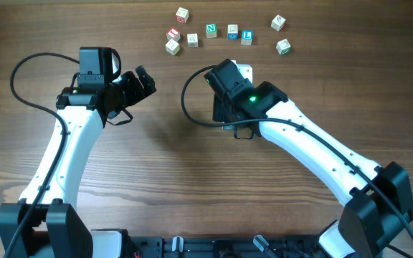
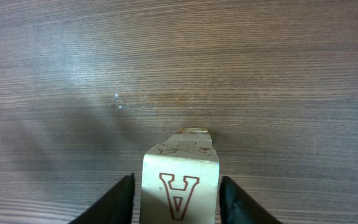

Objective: Form a tower

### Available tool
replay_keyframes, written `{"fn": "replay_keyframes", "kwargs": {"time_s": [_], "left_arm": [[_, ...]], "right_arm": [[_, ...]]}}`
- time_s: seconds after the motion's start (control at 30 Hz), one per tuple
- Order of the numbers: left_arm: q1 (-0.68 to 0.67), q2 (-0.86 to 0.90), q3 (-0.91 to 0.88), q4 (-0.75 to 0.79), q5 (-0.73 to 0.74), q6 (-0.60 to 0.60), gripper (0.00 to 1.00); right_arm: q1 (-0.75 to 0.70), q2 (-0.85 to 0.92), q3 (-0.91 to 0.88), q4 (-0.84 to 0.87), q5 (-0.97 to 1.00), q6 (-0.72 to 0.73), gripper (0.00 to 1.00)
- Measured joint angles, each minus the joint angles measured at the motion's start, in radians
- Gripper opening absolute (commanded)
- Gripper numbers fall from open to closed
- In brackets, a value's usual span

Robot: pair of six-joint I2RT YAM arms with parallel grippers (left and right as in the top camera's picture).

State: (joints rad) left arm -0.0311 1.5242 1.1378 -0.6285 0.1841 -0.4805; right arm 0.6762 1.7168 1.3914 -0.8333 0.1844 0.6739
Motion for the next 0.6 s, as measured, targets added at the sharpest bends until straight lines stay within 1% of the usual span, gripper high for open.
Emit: {"fn": "replay_keyframes", "kwargs": {"time_s": [0.2,0.37,0.53,0.6], "left_arm": [[0.000,0.000,0.000,0.000,0.000,0.000,1.00],[0.000,0.000,0.000,0.000,0.000,0.000,1.00],[0.000,0.000,0.000,0.000,0.000,0.000,1.00],[0.000,0.000,0.000,0.000,0.000,0.000,1.00]], "right_arm": [[0.000,0.000,0.000,-0.002,-0.001,-0.001,0.35],[0.000,0.000,0.000,-0.003,-0.001,0.000,0.34],[0.000,0.000,0.000,-0.003,0.000,-0.001,0.25],[0.000,0.000,0.000,-0.003,0.001,0.000,0.24]]}}
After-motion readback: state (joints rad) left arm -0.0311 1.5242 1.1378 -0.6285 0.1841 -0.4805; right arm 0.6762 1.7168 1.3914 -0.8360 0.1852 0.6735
